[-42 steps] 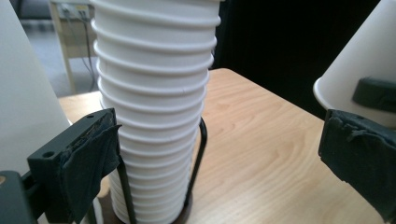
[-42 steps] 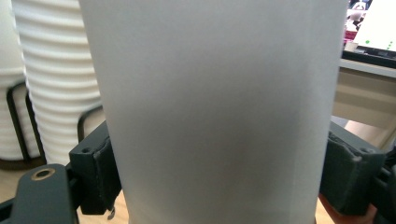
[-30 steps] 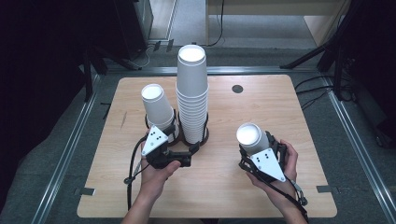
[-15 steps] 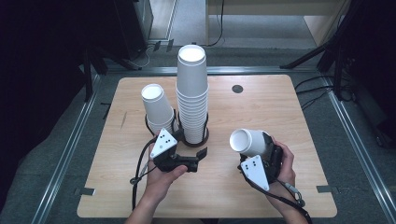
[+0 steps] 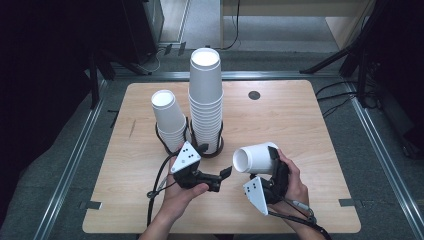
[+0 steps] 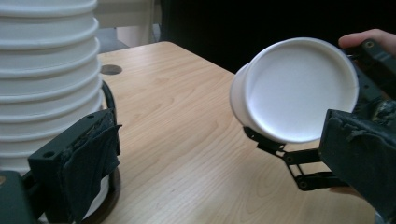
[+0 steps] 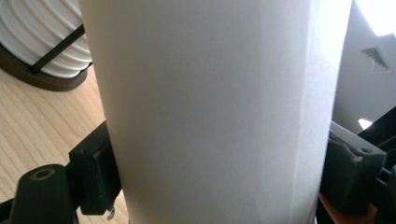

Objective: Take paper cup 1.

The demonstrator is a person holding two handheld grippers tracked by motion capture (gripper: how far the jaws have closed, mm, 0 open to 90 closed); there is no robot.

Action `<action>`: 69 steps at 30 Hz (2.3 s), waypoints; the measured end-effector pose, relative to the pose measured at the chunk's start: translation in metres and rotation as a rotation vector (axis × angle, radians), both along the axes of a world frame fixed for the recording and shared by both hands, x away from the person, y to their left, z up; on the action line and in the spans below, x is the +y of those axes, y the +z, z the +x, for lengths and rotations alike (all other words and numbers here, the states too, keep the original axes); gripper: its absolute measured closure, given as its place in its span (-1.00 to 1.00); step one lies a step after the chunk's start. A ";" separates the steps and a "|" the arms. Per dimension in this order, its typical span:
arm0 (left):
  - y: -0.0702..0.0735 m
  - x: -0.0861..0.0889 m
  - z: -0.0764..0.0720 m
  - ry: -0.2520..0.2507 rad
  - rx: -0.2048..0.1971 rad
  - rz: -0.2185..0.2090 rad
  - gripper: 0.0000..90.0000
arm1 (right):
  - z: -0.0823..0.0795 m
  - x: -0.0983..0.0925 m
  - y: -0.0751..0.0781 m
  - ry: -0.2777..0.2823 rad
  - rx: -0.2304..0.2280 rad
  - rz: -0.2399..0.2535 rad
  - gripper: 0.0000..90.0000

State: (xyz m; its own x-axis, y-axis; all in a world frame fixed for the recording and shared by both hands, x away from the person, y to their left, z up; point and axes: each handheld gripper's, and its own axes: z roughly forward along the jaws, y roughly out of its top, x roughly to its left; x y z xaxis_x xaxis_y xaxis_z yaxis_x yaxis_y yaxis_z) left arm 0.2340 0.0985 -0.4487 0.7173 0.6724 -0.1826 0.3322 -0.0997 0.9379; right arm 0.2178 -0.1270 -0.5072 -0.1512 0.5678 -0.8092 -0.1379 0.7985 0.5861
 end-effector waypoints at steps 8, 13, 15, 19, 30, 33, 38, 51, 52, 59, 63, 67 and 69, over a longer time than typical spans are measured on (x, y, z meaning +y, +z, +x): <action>0.001 -0.004 -0.001 -0.036 0.017 -0.025 -1.00 | -0.002 0.007 -0.004 0.007 -0.037 -0.082 -0.67; 0.001 -0.007 -0.002 -0.046 0.027 -0.022 -1.00 | -0.003 0.012 -0.007 0.014 -0.038 -0.102 -0.67; 0.000 -0.009 -0.002 -0.049 0.034 -0.018 -1.00 | -0.004 0.014 -0.008 0.019 -0.038 -0.104 -0.67; -0.001 -0.012 -0.003 -0.061 0.042 -0.015 -1.00 | -0.005 0.018 -0.009 0.029 -0.043 -0.115 -0.67; -0.002 -0.014 -0.001 -0.060 0.076 -0.011 -1.00 | -0.011 0.028 -0.010 0.045 -0.063 -0.163 -0.67; -0.003 -0.015 0.000 -0.069 0.092 -0.014 -1.00 | -0.012 0.029 -0.011 0.046 -0.066 -0.167 -0.67; -0.004 -0.017 0.000 -0.079 0.106 -0.016 -1.00 | -0.014 0.031 -0.010 0.045 -0.074 -0.181 -0.68; -0.006 -0.020 0.001 -0.112 0.152 -0.029 -0.87 | -0.017 0.037 -0.011 0.050 -0.091 -0.196 -0.68; -0.006 -0.020 0.001 -0.113 0.153 -0.029 -0.86 | -0.018 0.038 -0.011 0.050 -0.095 -0.197 -0.68; -0.008 -0.020 0.002 -0.122 0.179 -0.022 -0.69 | -0.019 0.040 -0.011 0.053 -0.105 -0.214 -0.69; -0.008 -0.020 0.002 -0.124 0.185 -0.032 -0.68 | -0.020 0.041 -0.011 0.049 -0.113 -0.223 -0.69; -0.008 -0.021 0.003 -0.128 0.194 -0.030 -0.68 | -0.021 0.042 -0.011 0.054 -0.117 -0.234 -0.69; -0.008 -0.021 0.003 -0.128 0.194 -0.029 -0.68 | -0.021 0.043 -0.011 0.053 -0.118 -0.233 -0.69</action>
State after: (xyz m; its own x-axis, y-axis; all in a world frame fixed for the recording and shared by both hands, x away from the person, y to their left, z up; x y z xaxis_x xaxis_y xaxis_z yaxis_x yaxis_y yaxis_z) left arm 0.2369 0.0779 -0.4571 0.7464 0.5704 -0.3429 0.4926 -0.1271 0.8609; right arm 0.1971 -0.0845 -0.5182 -0.0723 0.3577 -0.9310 -0.2400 0.8998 0.3644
